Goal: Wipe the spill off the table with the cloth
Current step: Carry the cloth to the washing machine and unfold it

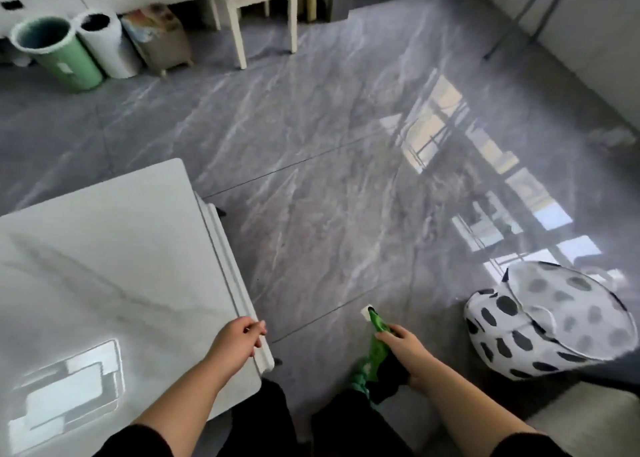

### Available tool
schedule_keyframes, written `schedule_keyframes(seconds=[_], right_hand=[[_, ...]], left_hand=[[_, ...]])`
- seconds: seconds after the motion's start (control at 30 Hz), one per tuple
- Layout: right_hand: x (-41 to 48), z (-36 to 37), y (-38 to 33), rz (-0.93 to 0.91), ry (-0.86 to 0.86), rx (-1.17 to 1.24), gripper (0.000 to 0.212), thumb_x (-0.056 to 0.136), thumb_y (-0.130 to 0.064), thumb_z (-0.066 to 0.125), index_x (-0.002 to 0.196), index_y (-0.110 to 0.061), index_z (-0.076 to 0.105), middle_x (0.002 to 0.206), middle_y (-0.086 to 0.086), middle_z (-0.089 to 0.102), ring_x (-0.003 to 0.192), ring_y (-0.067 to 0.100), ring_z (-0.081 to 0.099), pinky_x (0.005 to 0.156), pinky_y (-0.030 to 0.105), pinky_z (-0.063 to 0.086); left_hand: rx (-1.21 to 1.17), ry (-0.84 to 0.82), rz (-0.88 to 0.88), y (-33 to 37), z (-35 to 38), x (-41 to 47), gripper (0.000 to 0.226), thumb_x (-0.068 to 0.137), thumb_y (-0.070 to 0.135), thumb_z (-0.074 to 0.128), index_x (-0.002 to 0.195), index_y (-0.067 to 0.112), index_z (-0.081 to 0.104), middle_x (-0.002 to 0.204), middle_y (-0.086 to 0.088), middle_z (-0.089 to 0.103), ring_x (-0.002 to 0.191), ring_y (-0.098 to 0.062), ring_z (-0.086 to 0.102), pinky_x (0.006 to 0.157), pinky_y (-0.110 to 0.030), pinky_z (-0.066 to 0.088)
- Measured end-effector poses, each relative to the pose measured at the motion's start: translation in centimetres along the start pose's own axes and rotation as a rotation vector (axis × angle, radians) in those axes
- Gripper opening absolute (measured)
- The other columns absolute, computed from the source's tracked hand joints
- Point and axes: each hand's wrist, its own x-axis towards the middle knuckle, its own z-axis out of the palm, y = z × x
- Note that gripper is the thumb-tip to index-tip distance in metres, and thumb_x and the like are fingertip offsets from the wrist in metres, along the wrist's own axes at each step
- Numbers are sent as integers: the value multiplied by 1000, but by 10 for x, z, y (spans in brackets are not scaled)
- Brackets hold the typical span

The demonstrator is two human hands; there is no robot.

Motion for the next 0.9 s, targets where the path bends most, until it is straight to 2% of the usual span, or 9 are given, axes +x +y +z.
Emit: schedule_keyframes(seconds=[0.07,0.13,0.23,0.33,0.43,0.53,0.63,0.83,0.9], right_hand=[[-1,-41,24,12,39,45,10,89,-5,63,94,-14,62,76,11,64,57,16,63,52,23,51],[-3,-81,45,38,79,88,11,89,-6,64,93,-16,63,76,8,66,58,14,63,47,20,48],[-4,-137,71,85,127,143,14,86,-7,67,98,-14,64,86,10,68,76,21,65,62,23,54],[0,-180,88,97,184,169,20,86,-7,67,105,-11,63,98,15,68,94,31,65,87,39,53],[9,-207,86,106,240,224,16,86,-7,65,100,-15,64,87,9,68,82,24,65,77,33,53],[27,-224,64,85,263,273,15,86,-8,65,98,-18,64,83,7,66,74,19,62,62,27,50],[52,-237,21,34,276,363,17,87,-8,64,100,-19,63,85,10,65,72,20,63,59,27,50],[119,-267,-80,0,305,556,18,86,-13,65,102,-20,65,96,18,68,87,34,66,81,45,55],[140,-277,-109,21,316,620,19,86,-12,64,104,-18,64,94,21,67,82,34,66,80,47,55]], left_hand=[[-53,11,-6,26,39,-7,19,99,13,53,88,3,65,76,-8,61,57,-17,48,49,-21,38],[-120,-4,-41,50,78,-12,16,99,11,53,92,1,62,80,-11,61,58,-17,48,44,-19,39],[-154,-41,-73,83,128,-9,13,100,11,53,97,1,60,83,-11,61,60,-17,48,49,-23,35],[-94,-58,-49,115,164,4,11,100,12,53,100,3,59,81,-9,61,60,-16,50,49,-24,34],[-33,-108,-25,148,188,23,11,100,11,52,97,4,59,80,-7,61,61,-15,50,52,-24,33],[48,-146,5,178,200,43,13,100,11,51,92,4,58,77,-6,59,60,-15,48,52,-25,32],[106,-167,29,212,198,69,14,101,11,49,92,4,58,77,-6,58,61,-15,49,52,-23,33],[178,-144,32,293,174,150,17,101,12,51,87,7,59,82,-8,63,64,-18,54,55,-26,33],[214,-156,39,328,166,183,17,100,15,51,89,7,61,85,-8,65,67,-18,56,56,-26,36]])
